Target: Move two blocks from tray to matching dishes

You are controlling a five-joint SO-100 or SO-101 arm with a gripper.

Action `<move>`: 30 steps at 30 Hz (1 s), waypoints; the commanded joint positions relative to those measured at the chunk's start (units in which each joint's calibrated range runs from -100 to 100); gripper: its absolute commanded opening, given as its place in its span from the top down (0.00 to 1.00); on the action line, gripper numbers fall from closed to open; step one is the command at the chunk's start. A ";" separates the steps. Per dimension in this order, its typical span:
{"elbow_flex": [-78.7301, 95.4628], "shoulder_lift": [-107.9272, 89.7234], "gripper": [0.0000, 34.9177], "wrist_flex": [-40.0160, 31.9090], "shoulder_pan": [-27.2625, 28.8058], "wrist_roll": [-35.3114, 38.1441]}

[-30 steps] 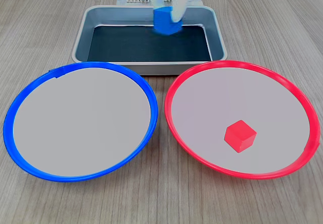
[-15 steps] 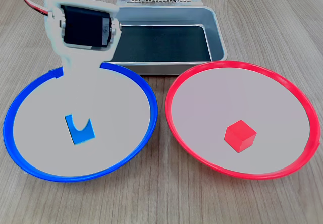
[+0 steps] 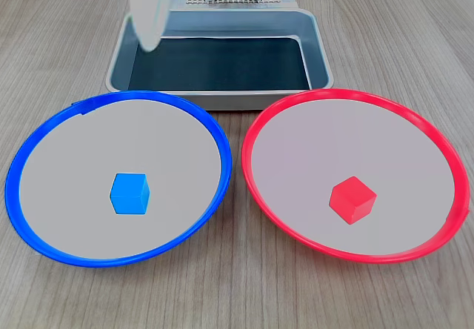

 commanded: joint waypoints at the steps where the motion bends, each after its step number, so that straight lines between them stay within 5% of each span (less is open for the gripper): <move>1: 24.42 -29.31 1.00 -0.83 -3.07 -5.96; 7: 42.36 -55.06 1.00 11.88 -3.64 -7.52; 18: 48.46 -71.87 1.00 30.04 -4.48 -7.67; 30: 48.46 -72.29 0.99 30.70 -4.95 -7.42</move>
